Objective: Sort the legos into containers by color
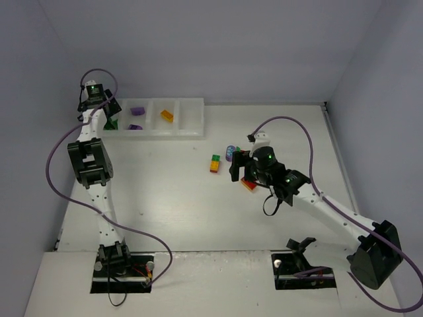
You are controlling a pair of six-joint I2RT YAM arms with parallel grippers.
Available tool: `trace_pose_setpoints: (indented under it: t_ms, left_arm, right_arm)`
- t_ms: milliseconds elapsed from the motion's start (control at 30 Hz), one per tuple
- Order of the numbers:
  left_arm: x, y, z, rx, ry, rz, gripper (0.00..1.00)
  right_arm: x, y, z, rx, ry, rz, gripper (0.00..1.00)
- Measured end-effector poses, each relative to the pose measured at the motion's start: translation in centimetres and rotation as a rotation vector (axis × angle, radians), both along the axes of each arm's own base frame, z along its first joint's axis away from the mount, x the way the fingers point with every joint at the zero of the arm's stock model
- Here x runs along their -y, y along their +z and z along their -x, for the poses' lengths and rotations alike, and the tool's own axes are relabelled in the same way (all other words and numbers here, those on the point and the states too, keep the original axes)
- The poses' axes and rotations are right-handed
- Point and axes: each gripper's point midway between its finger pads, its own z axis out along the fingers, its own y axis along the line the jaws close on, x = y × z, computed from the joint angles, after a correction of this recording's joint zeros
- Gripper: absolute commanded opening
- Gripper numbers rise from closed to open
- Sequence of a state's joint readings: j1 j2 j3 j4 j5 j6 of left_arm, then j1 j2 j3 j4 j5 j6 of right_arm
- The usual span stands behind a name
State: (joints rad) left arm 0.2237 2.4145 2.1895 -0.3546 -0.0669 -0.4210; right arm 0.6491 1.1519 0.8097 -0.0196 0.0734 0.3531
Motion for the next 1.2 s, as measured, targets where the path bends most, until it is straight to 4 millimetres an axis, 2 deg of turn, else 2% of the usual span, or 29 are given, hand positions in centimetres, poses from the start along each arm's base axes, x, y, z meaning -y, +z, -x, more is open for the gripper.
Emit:
trace_pose_setpoints:
  t_ms: [100, 200, 333, 400, 467, 567, 700, 800, 900, 1000, 1067, 1200]
  left_arm:
    - [0.3, 0.9, 0.2, 0.016, -0.01, 0.005, 0.8]
    - [0.8, 2.5, 1.4, 0.023, -0.021, 0.013, 0.81]
    - [2.7, 7.1, 3.9, 0.06, -0.051, 0.039, 0.81]
    - [4.4, 10.2, 5.3, 0.101, -0.079, 0.06, 0.81]
    - [6.8, 13.0, 7.1, 0.14, -0.12, 0.092, 0.81]
    - [12.7, 15.6, 10.4, 0.178, -0.234, 0.142, 0.81]
    - [21.0, 15.2, 15.5, 0.128, -0.423, 0.198, 0.81]
    - [25.8, 13.0, 19.3, 0.051, -0.552, 0.247, 0.81]
    - [27.7, 10.0, 22.7, -0.054, -0.607, 0.28, 0.81]
    - [28.5, 8.2, 24.9, -0.124, -0.63, 0.293, 0.81]
    - [29.1, 7.9, 25.7, -0.143, -0.647, 0.296, 0.81]
    - [30.5, 8.4, 26.5, -0.137, -0.694, 0.301, 0.81]
  right_arm:
    - [0.1, -1.0, -0.3, -0.028, -0.03, 0.009, 0.82]
    - [0.1, -2.3, -0.7, -0.062, -0.058, 0.031, 0.78]
    - [0.2, -4.0, -1.2, -0.096, -0.067, 0.081, 0.77]
    - [0.6, -5.1, -1.5, -0.119, -0.055, 0.122, 0.75]
    - [1.1, -6.1, -1.5, -0.146, -0.042, 0.159, 0.71]
    - [2.8, -7.2, -1.9, -0.188, -0.044, 0.189, 0.68]
    - [4.7, -7.6, -2.6, -0.208, -0.052, 0.206, 0.68]
    - [4.6, -8.4, -2.7, -0.229, -0.008, 0.23, 0.68]
    - [4.2, -9.6, -2.6, -0.26, 0.049, 0.256, 0.67]
    - [4.3, -10.9, -2.3, -0.292, 0.079, 0.288, 0.65]
    - [4.4, -11.8, -2.2, -0.311, 0.091, 0.306, 0.63]
    - [4.5, -13.2, -2.0, -0.347, 0.105, 0.333, 0.56]
